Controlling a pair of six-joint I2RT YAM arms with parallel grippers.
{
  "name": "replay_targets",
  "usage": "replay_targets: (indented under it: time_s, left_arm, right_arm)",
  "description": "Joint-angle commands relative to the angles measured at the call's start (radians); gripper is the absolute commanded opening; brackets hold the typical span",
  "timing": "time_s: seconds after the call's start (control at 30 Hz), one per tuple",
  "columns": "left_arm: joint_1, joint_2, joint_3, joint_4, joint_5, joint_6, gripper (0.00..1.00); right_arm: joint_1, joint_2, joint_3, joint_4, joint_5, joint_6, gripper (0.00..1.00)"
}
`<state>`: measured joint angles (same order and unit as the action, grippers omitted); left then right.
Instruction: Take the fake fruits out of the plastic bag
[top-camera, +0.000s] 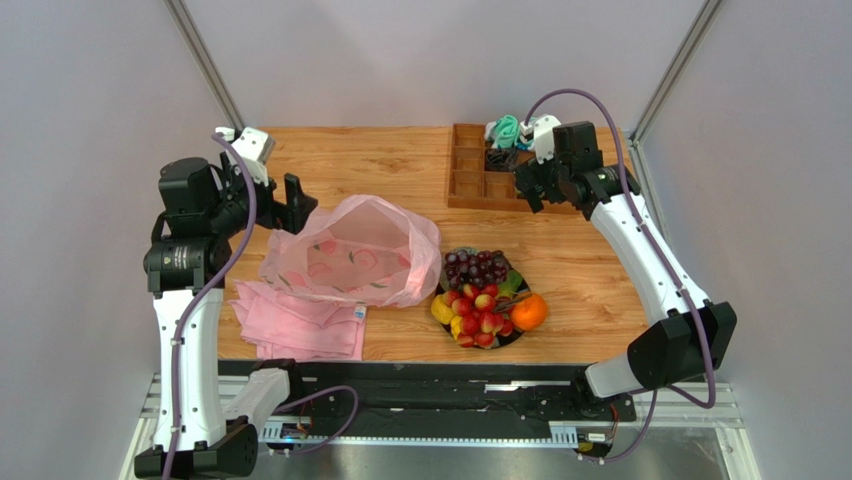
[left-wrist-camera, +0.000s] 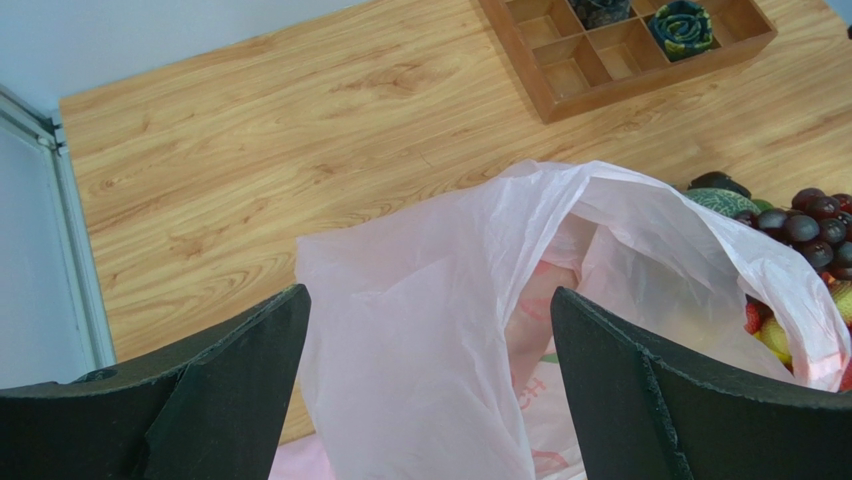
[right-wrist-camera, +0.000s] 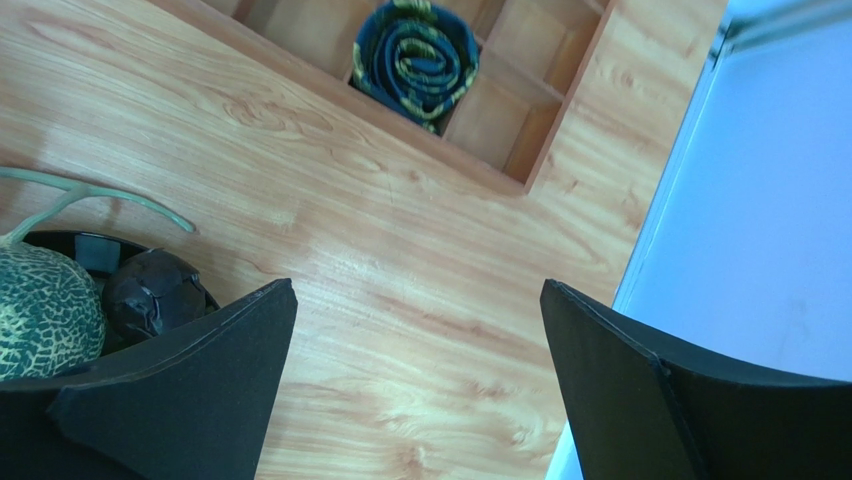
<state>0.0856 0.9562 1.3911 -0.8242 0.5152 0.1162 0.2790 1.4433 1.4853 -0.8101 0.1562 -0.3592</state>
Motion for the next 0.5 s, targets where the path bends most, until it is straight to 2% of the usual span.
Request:
replay_targets:
  time_s: [0.0,0.2,0.47]
  left_arm:
    - [0.003,0.033,0.043,0.04,-0.024,0.022,0.99]
    - [0.003,0.093,0.04,0.053,-0.03,0.059,0.99]
    - [0.003,0.151,0.054,0.079,-0.035,0.043,0.99]
  right_arm:
    - [0.005,-0.06,-0.034,0.048,0.086,0.106,1.0]
    - [-0.006,-0.07,-0.039,0.078,0.051,0.055,1.0]
    - [-0.008,-0.023,0.07,0.038,-0.044,0.085,1.0]
